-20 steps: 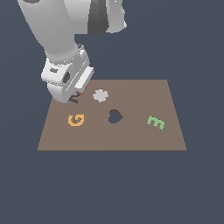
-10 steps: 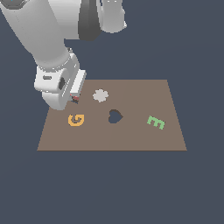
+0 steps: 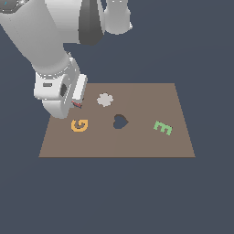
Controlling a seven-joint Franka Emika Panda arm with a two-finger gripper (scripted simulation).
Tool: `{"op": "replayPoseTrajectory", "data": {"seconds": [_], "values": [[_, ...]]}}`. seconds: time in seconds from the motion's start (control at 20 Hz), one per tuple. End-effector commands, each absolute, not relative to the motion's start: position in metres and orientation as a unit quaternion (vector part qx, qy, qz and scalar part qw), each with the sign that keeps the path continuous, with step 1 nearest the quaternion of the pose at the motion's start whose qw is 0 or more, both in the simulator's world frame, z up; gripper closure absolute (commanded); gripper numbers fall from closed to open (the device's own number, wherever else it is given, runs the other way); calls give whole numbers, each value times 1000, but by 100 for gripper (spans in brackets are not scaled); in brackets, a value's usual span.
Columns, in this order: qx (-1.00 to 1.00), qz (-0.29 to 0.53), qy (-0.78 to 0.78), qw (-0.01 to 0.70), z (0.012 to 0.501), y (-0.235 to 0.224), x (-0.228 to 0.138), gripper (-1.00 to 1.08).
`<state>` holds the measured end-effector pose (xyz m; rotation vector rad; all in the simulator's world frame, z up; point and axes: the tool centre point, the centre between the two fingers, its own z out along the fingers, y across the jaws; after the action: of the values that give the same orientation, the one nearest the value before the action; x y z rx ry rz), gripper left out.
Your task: Insert a designated object into the corresponding slot on a board.
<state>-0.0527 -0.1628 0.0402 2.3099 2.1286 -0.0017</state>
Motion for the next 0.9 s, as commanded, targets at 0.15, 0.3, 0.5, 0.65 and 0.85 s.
{"op": "replayPoseTrajectory", "data": {"seconds": [0.15, 0.3, 0.5, 0.65, 0.85], "values": [[737, -1, 676, 0, 40, -162, -53, 108], [736, -1, 677, 0, 38, -162, -53, 108], [737, 0, 676, 0, 31, -162, -53, 108], [737, 0, 676, 0, 30, -162, -53, -92], [737, 0, 676, 0, 30, -162, -53, -92]]}}
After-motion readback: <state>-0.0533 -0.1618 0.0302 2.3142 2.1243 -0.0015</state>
